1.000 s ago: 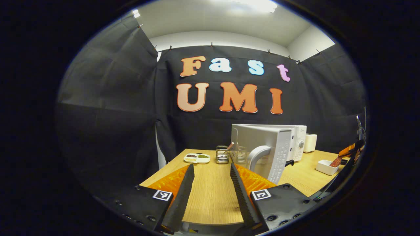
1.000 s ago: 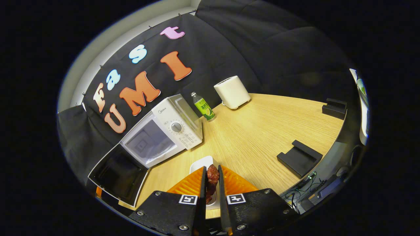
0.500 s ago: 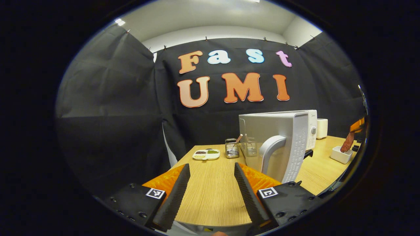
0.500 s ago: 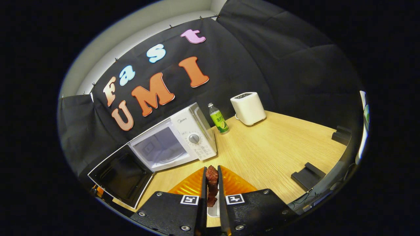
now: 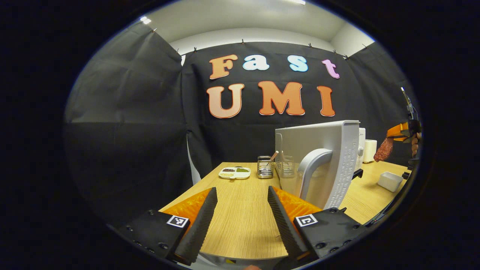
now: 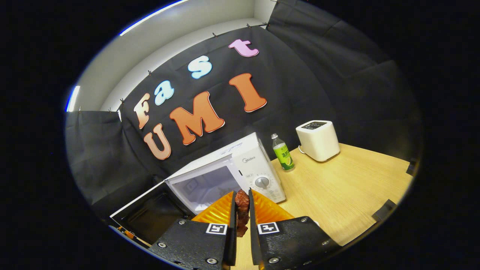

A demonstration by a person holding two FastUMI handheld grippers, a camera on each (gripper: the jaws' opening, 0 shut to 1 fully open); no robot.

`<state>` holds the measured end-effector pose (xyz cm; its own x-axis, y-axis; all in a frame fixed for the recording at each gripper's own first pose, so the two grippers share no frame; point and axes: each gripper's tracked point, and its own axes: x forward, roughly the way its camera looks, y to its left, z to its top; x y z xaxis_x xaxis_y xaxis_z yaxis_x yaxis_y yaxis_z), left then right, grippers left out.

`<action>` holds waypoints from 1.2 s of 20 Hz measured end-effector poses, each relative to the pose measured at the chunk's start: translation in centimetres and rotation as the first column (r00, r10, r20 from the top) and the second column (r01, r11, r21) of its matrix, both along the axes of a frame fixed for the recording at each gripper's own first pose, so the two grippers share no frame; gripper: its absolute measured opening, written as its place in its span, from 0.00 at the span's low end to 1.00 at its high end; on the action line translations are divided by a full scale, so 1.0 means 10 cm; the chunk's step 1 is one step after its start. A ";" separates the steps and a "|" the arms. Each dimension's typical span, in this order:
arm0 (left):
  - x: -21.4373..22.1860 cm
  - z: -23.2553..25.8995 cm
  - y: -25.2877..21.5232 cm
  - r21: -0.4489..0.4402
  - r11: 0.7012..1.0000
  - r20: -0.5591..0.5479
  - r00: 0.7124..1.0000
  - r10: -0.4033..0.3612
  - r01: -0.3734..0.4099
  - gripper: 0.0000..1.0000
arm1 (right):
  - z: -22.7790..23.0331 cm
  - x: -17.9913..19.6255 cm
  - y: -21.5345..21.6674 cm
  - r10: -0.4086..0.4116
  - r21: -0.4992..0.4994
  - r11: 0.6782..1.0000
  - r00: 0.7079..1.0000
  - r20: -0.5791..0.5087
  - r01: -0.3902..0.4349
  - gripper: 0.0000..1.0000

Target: Open the microwave oven with the left hand, put the food in, and close the microwave oven.

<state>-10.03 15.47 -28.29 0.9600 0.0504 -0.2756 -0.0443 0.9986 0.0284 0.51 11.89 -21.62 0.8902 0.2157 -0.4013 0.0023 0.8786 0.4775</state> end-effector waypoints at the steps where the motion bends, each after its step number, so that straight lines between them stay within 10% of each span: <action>1: 0.00 -0.01 0.03 0.005 1.000 -0.005 1.000 0.008 -0.008 0.88 | -0.01 0.09 0.09 0.002 0.001 1.000 1.000 0.005 -0.002 0.15; 24: -0.21 -0.15 0.67 0.069 0.989 -0.057 0.989 0.135 -0.131 0.87 | -1.08 1.54 1.45 -0.261 0.061 0.964 0.965 0.010 0.260 0.15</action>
<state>-12.10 22.13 -29.79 0.9250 0.1965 -0.3253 -0.1730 0.9799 0.0997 15.95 26.35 -32.38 0.9256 -0.0018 -0.3784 0.2184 0.8191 0.5305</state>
